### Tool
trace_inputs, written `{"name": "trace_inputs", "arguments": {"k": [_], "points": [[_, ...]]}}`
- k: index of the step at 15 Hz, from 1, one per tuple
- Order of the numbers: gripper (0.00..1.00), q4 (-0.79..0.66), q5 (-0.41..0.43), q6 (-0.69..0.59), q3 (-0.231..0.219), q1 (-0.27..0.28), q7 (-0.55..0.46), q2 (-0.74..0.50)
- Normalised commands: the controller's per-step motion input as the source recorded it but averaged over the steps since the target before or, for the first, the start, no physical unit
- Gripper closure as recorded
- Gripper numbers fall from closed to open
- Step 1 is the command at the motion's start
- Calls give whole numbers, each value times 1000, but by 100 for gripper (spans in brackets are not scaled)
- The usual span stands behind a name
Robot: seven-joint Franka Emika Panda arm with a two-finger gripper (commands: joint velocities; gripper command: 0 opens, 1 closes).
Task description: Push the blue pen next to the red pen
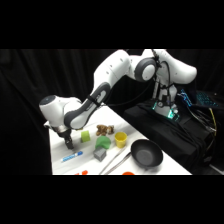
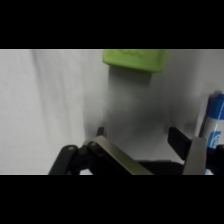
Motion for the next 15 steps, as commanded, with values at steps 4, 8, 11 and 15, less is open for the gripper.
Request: {"name": "trace_inputs", "arguments": {"k": [4, 8, 11, 15], "points": [[0, 314, -46, -145, 19, 60, -11, 152], [0, 153, -124, -91, -25, 205, 145, 69], [0, 56, -178, -39, -66, 276, 249, 53], [0, -1, -176, -10, -81, 272, 275, 45]]}}
